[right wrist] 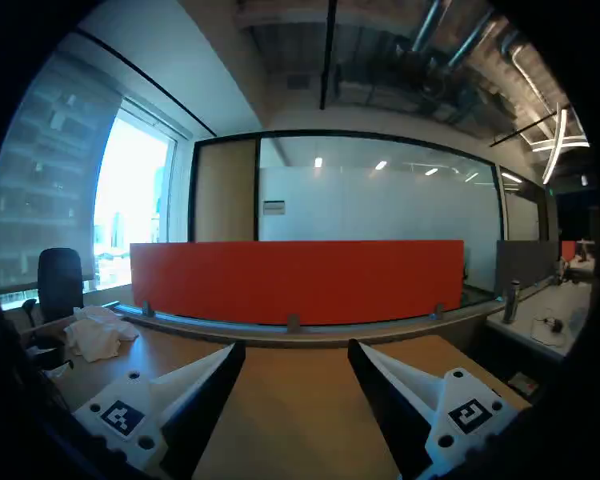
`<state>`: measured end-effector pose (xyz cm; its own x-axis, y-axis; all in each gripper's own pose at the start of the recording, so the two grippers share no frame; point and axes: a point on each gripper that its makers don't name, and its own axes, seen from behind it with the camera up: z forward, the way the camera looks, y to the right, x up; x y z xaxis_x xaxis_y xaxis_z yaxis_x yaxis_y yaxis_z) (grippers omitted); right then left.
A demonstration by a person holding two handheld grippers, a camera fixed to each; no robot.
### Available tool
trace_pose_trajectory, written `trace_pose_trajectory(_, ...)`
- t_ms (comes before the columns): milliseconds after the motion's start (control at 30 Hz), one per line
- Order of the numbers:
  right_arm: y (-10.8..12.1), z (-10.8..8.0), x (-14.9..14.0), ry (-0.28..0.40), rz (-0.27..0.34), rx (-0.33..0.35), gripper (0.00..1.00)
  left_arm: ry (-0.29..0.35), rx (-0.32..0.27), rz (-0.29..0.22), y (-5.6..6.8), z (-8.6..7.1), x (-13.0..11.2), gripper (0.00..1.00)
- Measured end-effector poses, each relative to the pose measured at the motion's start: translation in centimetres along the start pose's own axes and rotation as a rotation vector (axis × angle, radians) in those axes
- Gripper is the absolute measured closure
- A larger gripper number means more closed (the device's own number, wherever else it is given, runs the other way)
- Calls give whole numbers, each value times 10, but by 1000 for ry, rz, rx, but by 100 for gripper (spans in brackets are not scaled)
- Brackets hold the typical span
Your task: Fold towel
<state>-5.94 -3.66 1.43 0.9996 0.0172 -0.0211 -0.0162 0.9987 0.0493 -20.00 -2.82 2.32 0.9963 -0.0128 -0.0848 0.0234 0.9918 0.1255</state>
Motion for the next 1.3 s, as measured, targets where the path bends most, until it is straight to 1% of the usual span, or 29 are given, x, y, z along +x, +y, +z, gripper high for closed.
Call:
trace_pose_trajectory(367, 10, -2, -3, 1, 5, -12, 1, -1, 1, 2, 0, 0, 0, 8)
trace_pose_trajectory(633, 18, 0, -3, 8, -13, -25, 1, 0, -1, 3, 1, 0, 0, 8)
trace_pose_trajectory(767, 23, 1, -4, 15, -23, -34, 1, -1, -1, 3, 0, -1, 0, 3)
trace_pose_trajectory(867, 29, 0, -7, 24, -30, -53, 1, -1, -1, 4, 1, -1, 0, 3)
trace_pose_trajectory(1000, 39, -3, -20, 21, -52, -83, 1, 0, -1, 4, 0, 0, 0, 3)
trace_pose_trajectory(1100, 44, -5, -32, 17, -67, -94, 1, -1, -1, 4, 1, -1, 0, 3)
trace_pose_trajectory(1167, 46, -6, -41, 15, -66, -96, 1, -1, -1, 4, 1, -1, 0, 2)
trace_pose_trajectory(1300, 49, -6, -56, 12, -34, -95, 1, -1, -1, 4, 1, -1, 0, 2)
